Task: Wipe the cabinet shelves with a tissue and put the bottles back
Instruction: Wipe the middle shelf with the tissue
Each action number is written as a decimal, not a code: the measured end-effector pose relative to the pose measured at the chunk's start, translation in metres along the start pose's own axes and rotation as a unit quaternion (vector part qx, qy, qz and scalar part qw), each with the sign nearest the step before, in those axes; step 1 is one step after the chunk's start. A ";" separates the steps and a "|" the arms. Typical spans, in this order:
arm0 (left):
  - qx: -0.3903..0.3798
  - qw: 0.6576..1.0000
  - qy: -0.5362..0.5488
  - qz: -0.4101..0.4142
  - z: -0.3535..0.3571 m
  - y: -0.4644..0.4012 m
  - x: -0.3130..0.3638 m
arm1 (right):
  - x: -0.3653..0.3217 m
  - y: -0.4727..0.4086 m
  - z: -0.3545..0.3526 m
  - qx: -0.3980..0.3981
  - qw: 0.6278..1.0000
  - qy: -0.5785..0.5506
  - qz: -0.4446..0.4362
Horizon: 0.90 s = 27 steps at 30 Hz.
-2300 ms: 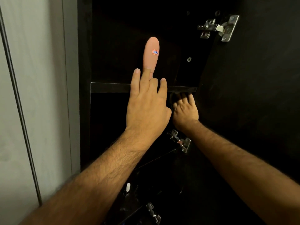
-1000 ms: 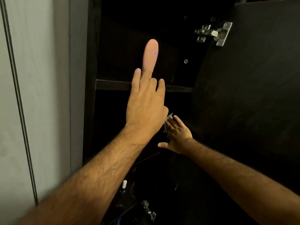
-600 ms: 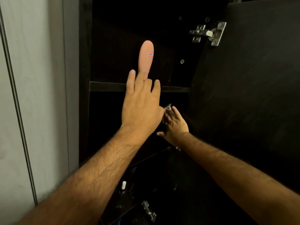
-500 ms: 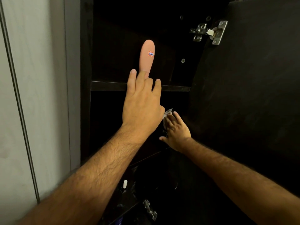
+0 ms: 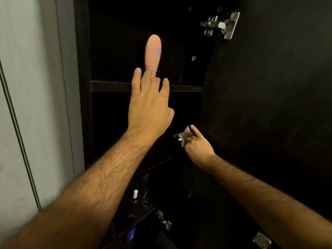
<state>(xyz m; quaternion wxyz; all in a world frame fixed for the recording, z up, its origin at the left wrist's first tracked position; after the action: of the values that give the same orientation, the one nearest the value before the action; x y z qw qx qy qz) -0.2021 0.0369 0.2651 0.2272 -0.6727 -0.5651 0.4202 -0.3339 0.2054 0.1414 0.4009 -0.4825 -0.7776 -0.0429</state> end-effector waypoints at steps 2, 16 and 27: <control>-0.003 1.000 0.007 0.007 -0.002 0.000 0.000 | 0.002 0.000 -0.004 0.000 0.999 -0.043 -0.002; 0.064 0.961 0.267 -0.036 -0.013 0.099 0.012 | -0.104 0.027 -0.005 -0.020 0.849 -0.512 0.130; -0.071 0.960 0.240 -0.126 0.046 0.184 0.045 | -0.074 0.026 0.026 0.024 0.889 -0.453 0.068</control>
<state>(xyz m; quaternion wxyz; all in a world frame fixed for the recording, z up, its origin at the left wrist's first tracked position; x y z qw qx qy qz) -0.1348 0.0244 0.0832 0.3587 -0.6916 -0.6024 0.1737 -0.3134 0.1783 0.0664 0.0190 -0.4914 -0.8408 0.2262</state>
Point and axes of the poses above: each hand's wrist, its own y-axis away from the middle knuckle, its own z-axis out of the palm, x = y × z, the point moved 2 cm from there along -y, towards the middle knuckle, and after that the axes turned 15 degrees about z, right-handed, at the moved point
